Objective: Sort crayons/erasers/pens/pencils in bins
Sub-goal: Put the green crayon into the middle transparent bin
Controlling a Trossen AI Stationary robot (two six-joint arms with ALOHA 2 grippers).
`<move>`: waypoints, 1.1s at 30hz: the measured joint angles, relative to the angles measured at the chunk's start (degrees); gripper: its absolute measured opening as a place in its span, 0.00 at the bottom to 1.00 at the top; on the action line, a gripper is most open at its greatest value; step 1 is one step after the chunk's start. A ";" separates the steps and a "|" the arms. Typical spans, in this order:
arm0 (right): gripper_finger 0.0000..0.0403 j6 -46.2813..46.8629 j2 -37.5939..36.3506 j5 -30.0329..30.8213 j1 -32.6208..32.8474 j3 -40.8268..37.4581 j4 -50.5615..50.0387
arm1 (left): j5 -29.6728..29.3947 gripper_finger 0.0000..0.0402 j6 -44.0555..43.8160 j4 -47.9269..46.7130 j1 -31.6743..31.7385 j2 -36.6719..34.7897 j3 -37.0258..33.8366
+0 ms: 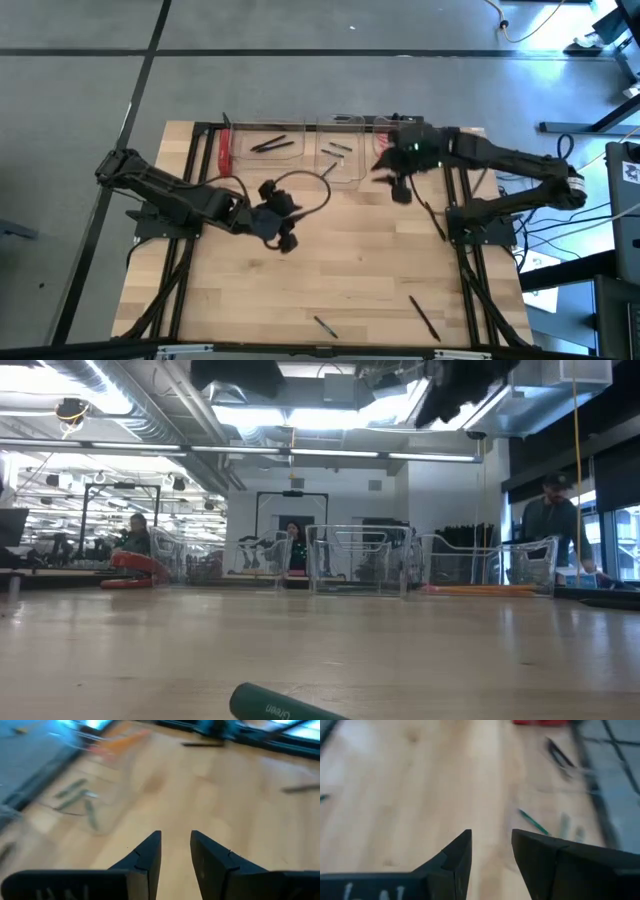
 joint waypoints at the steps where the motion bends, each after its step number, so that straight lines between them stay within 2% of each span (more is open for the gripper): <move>1: 0.35 1.28 -0.05 0.72 2.87 0.00 0.43 | 1.46 0.24 0.03 0.00 -0.54 0.00 0.00; 7: 0.35 8.09 1.50 5.63 17.72 -0.04 3.45 | 11.68 0.24 0.48 -4.18 -1.94 -0.02 0.00; 12: 0.35 14.80 3.87 13.05 27.59 -0.04 7.51 | 19.66 0.24 7.51 -3.33 -3.55 0.00 0.00; 15: 0.35 18.71 5.14 17.33 32.20 -0.04 8.41 | 22.12 0.24 9.29 -1.61 -4.36 0.00 0.00; 20: 0.35 25.03 6.82 23.47 38.14 -0.04 8.40 | 22.81 0.24 10.00 -0.39 -6.79 0.13 0.00; 23: 0.35 26.47 7.23 26.44 40.53 -0.04 8.47 | 22.48 0.24 13.58 -0.38 -8.53 0.55 -0.05; 27: 0.35 29.39 7.28 26.81 42.10 -0.04 8.62 | 22.28 0.24 17.56 2.83 -10.37 1.89 -0.07; 30: 0.35 29.86 7.28 26.85 42.71 -0.04 8.59 | 22.22 0.24 21.47 8.83 -11.42 3.89 0.02; 33: 0.35 29.57 7.28 26.72 42.80 -0.04 8.56 | 22.73 0.24 21.38 11.22 -11.79 7.19 -0.01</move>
